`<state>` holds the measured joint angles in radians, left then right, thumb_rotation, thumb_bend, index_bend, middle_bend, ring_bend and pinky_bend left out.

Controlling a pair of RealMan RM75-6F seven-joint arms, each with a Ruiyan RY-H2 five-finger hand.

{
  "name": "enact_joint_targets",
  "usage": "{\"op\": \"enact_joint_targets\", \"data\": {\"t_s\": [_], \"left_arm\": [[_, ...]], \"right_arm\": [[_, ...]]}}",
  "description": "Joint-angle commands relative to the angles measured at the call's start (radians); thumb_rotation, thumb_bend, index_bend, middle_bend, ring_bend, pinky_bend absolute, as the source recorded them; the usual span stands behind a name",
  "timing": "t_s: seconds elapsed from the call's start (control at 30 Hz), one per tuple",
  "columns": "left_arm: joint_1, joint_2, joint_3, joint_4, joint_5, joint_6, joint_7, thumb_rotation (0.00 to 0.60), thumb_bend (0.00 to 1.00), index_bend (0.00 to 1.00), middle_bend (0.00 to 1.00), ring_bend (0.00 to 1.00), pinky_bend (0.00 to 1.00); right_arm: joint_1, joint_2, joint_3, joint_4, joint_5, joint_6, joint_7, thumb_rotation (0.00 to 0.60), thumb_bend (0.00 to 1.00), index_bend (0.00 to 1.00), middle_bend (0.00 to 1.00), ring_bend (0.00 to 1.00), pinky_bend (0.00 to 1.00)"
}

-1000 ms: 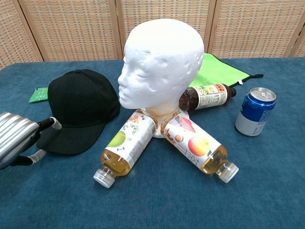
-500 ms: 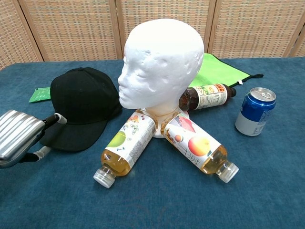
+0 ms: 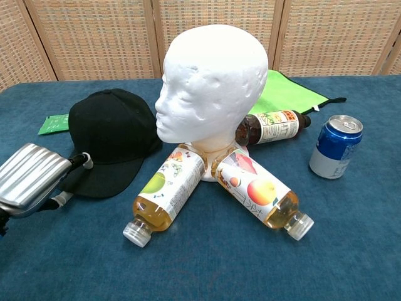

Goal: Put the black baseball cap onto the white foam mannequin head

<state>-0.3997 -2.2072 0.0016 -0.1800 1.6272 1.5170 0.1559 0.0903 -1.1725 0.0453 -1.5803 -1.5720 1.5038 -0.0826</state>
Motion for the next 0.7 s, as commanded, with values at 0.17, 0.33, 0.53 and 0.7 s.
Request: {"op": "enact_joint_targets", "data": {"t_s": [0.17, 0.33, 0.53, 0.7], "left_arm": [[-0.041, 0.034, -0.005, 0.011, -0.006, 0.036, 0.019, 0.6, 0.54, 0.59, 0.97, 0.92, 0.82], [-0.071, 0.055, -0.014, 0.006, -0.013, 0.06, 0.03, 0.6, 0.58, 0.68, 0.97, 0.92, 0.82], [-0.088, 0.087, 0.004, 0.001, 0.003, 0.084, 0.054, 0.6, 0.64, 0.8, 0.97, 0.92, 0.82], [-0.105, 0.14, 0.038, 0.016, 0.038, 0.129, 0.095, 0.6, 0.68, 0.83, 0.97, 0.92, 0.82]], "right_arm": [[-0.001, 0.0, -0.001, -0.003, -0.009, 0.008, -0.001, 0.6, 0.03, 0.02, 0.0, 0.0, 0.0], [-0.003, 0.001, -0.001, -0.004, -0.01, 0.013, 0.003, 0.6, 0.03, 0.02, 0.0, 0.0, 0.0], [-0.004, 0.004, 0.002, -0.002, -0.006, 0.015, 0.01, 0.6, 0.03, 0.03, 0.0, 0.0, 0.0], [-0.006, 0.005, 0.006, -0.001, -0.004, 0.021, 0.019, 0.6, 0.03, 0.04, 0.0, 0.0, 0.0]]}}
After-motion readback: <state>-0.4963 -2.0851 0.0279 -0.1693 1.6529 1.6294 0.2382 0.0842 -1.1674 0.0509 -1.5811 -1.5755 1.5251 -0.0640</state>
